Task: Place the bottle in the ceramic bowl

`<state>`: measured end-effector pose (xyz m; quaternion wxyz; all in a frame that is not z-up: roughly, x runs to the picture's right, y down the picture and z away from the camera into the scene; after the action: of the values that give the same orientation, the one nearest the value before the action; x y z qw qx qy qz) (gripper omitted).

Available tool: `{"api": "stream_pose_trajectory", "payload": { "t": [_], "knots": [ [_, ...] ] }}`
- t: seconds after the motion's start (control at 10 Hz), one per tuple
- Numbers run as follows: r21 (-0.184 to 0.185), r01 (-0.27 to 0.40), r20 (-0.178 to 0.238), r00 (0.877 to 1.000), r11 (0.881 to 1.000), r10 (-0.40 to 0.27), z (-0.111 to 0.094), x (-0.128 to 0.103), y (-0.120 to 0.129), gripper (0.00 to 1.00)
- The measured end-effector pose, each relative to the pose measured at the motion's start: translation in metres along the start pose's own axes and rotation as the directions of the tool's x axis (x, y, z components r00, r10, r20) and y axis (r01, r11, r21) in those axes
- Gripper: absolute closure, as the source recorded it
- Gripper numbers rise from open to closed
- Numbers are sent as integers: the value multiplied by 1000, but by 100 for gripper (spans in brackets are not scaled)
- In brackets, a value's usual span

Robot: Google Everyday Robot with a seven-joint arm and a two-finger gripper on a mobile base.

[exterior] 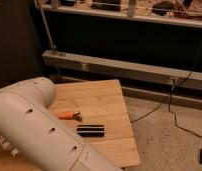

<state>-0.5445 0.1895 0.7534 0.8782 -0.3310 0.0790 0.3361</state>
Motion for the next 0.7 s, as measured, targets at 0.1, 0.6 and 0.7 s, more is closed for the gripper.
{"api": "stream_pose_trajectory", "payload": {
  "t": [0.1,0.6,0.7],
  "knots": [
    [-9,1,11,1000,1000,-1,-10,1,-2,62],
    [-42,4,133,991,999,1,-91,12,-20,62],
    [-49,2,149,989,999,6,-103,18,-24,62]
  ]
}}
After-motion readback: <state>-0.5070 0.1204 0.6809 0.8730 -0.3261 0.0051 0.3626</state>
